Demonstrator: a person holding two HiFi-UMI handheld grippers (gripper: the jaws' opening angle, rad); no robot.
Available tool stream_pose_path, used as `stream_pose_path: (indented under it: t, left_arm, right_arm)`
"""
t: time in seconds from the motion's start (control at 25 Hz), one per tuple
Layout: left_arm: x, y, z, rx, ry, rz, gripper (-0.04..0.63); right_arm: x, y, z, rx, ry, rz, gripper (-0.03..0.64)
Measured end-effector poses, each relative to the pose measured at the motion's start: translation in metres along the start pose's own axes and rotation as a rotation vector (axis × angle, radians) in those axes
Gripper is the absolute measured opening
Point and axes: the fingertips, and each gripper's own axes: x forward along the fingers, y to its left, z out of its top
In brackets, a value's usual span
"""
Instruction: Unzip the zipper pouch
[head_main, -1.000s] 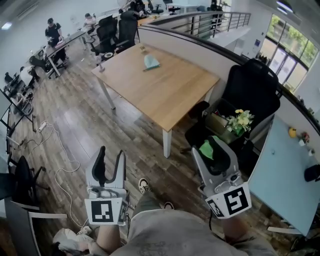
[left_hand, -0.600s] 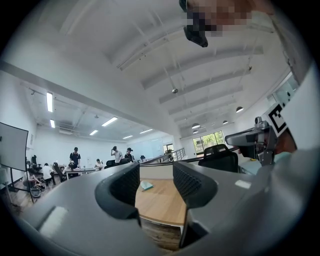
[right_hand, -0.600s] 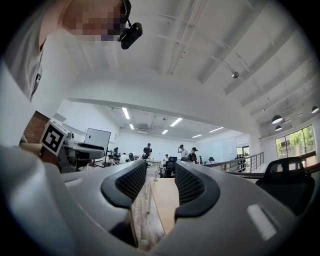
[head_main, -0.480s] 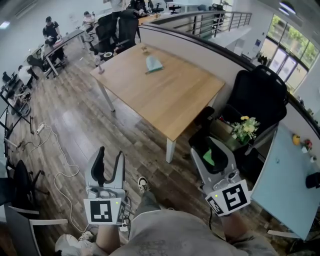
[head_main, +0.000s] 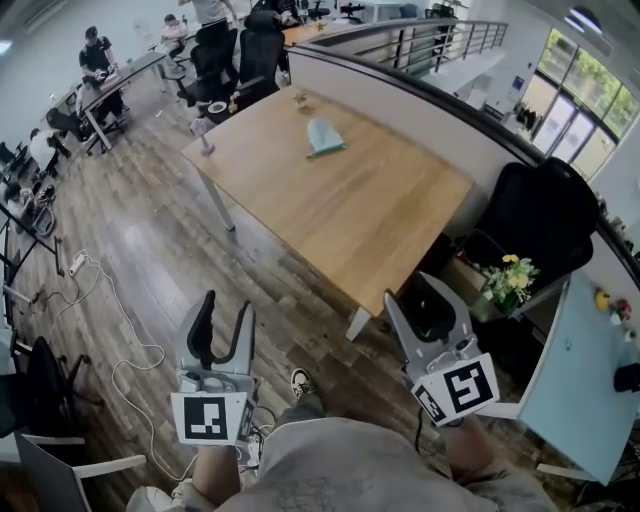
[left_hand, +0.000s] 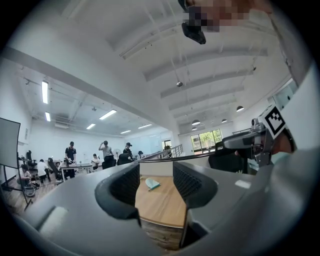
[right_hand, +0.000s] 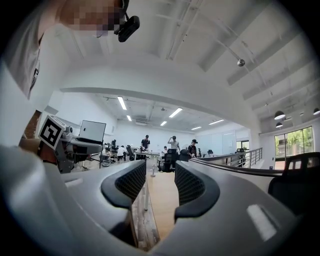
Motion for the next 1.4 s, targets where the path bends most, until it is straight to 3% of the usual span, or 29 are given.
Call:
stream_pose_path:
  t: [0.28,0.52,0.92,1.4]
  left_arm:
    - [0.059,0.084,-0.019,-0.014,0.004,-0.036,0.198]
    - [0.09,0.131,-0.029,-0.017,0.008,-0.051,0.198]
    - [0.152,0.162,-0.044,-0.035,0.0,-0.101,0.198]
    - [0.31,0.181,-0.072,0.001,0.04,-0.2,0.198]
  right_arm:
    - [0.102,0.017,0.001,0.005,0.0,-0.015,0.164]
    - [0.149,0.017,0.001,0.011,-0.009,-0.056,0.164]
    - [0.196,-0.012,-0.025,0.021,0.031,-0.115,0.164]
    - [0.291,-0.089,-0.072,0.07,0.109,-0.179,0.164]
